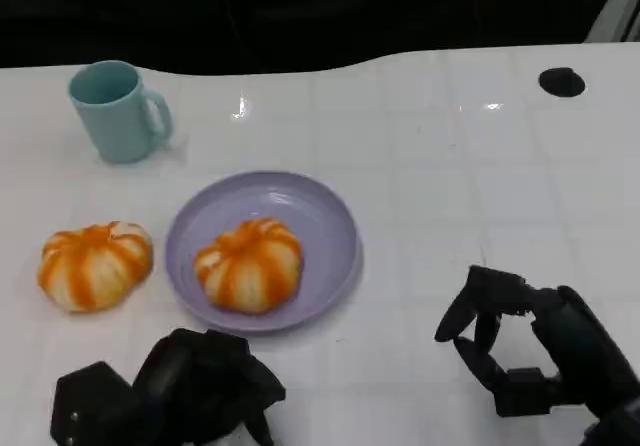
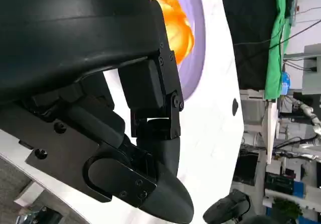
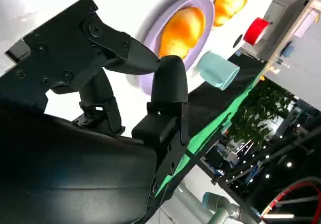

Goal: Grasp the bread from the table and place it into the plate.

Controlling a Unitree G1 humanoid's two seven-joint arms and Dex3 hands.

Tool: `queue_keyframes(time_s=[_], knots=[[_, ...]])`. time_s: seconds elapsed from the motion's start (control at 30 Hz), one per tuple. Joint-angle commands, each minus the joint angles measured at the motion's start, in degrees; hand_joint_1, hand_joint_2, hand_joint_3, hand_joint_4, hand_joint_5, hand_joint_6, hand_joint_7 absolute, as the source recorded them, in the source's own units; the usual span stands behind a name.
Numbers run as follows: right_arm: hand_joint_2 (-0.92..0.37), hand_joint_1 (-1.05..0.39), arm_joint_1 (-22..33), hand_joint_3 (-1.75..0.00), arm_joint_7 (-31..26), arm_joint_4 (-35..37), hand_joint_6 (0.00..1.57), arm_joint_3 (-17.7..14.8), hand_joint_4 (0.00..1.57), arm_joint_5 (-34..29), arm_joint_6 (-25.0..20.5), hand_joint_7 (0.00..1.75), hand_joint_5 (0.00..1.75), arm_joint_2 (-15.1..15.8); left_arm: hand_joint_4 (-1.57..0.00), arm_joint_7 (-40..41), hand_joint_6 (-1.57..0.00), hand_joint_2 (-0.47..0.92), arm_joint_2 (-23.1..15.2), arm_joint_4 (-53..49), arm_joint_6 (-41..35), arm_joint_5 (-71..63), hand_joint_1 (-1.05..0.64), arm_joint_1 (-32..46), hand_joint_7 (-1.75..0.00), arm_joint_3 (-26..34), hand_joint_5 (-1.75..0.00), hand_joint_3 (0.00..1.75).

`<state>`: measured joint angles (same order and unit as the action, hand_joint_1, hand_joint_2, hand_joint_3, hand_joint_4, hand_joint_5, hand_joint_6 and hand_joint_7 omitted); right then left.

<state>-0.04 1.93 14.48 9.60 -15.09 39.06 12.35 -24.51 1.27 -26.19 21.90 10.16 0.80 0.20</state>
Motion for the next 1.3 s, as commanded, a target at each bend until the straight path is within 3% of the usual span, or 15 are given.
queue_keyframes(time_s=[0.03,0.23,0.47,0.73,1.3], knots=[[-0.48,-0.24,2.22,-1.11,-0.80,-0.67,0.70,-1.47,0.70,-1.07,1.88,1.37,1.74,1.96,-1.47,0.20,-1.57,0.82,-0.86,-0.01,0.24,-0.10,-1.05,-0.40,-0.49,0.31,-0.97,0.01],[-0.45,-0.28,4.49,-1.22,-0.73,-0.11,0.75,-1.90,0.71,-1.95,3.60,1.37,1.71,2.79,-1.48,0.26,-1.57,0.82,-0.99,0.08,-0.27,0.06,-1.05,-0.44,-0.49,0.42,-0.98,0.01],[-0.44,-0.29,5.33,-1.24,-3.46,1.76,0.73,-2.06,0.70,-4.37,5.15,1.43,1.73,1.74,-1.48,-0.15,-1.57,0.82,-1.35,-0.19,0.05,0.32,-1.05,-0.47,-0.50,0.69,-0.99,0.01],[-0.46,-0.31,4.74,-1.23,-7.06,4.21,0.71,-1.58,0.68,-6.64,6.73,1.45,1.75,0.49,-1.47,-1.02,-1.57,0.81,-1.93,-0.07,-0.58,1.29,-1.05,-0.31,-0.50,1.33,-1.00,0.00],[-0.44,-0.33,3.56,-1.23,-7.90,6.16,0.69,-1.32,0.68,-7.22,6.61,1.47,1.75,0.04,-1.47,-1.48,-1.57,0.80,-2.31,-1.38,-0.19,1.99,-1.05,-0.88,-0.49,1.46,-1.00,0.00]])
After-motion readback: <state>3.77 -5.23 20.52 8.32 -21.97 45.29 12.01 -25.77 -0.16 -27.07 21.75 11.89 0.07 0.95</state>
